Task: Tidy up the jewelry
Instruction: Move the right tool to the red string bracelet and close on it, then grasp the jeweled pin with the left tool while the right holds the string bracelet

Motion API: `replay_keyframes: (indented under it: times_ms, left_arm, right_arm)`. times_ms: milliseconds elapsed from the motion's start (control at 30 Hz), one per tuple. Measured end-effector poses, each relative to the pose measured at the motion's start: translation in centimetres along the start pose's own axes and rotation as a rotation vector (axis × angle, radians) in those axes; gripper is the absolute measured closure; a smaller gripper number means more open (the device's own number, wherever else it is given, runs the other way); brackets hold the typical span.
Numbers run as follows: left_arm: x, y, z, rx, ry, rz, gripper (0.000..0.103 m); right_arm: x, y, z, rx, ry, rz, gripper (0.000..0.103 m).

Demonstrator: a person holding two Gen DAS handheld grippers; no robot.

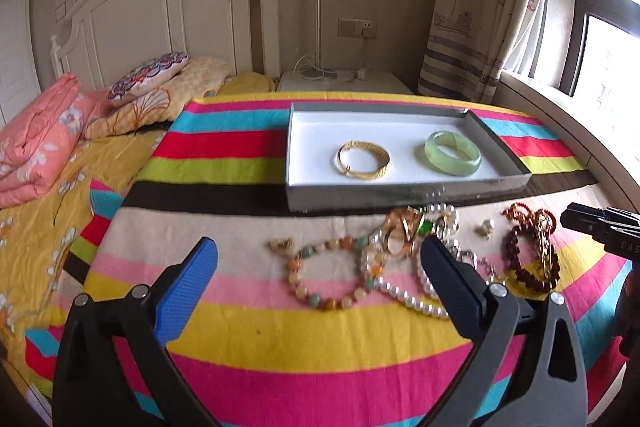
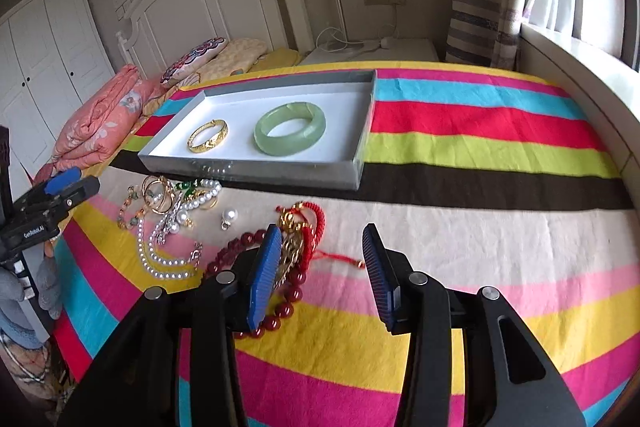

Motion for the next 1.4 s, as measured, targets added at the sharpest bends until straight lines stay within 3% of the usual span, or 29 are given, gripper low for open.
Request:
replay_keyframes:
  times_ms: [100, 167, 267, 367, 600, 1000, 1067, 1400]
  left_arm:
    - [-0.1, 2.2, -0.6, 0.037, 0.029, -0.033, 0.002]
    - [-0.4, 2.8, -1.1, 0.067, 0.052, -0.055, 0.002]
    - [0.1, 2.7, -2.2, 0.126, 0.079, -0.026, 0.002]
    - [-0.5, 2.8, -2.5, 0.15, 0.116, -0.055, 0.002]
    - [-0.9, 2.5, -2.3, 0.145, 0.111, -0.069, 0.002]
    - [-1.0, 2.5, -2.4, 0.147, 0.113, -0.073, 0.002]
    - [-1.0, 2.5, -2.4, 0.147, 0.112, -0.072, 0.002]
    - [-1.0, 2.6, -2.4, 0.15, 0.114, -0.072, 0.002]
  right_arm:
    - [0.2, 0.8, -0.9, 0.04, 0.037, 0.011, 0.061]
    - [0.1, 0.9, -1.9, 0.063, 0.011, 0.003, 0.061]
    - [-1.0, 1.1, -2.7, 0.096, 0.043, -0.029, 0.062]
    - [-1.3, 0.8, -2.6, 0.087, 0.042, -0.027, 0.062]
    - [-1.4, 0.4, -1.9, 0.054, 0.028, -0.018, 0.064]
    - [-1.8, 0.2, -1.7, 0.056, 0.035, -0.041, 0.092]
    - [-1.6, 0.3, -2.0, 0.069, 0.037, -0.03, 0.097]
    - [2.3, -0.6, -4.2, 0.104, 0.002, 0.107, 0.098]
Point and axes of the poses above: each gripper's, at about its wrist camera, not at the fingertips, and x roughly against the way its jaws point, z to its right, y to its underside, the point moved 4 cm from there along -x, roughly the way its jaws point, and after that the axes turned 1 degree about -z, right-handed, at the moved point
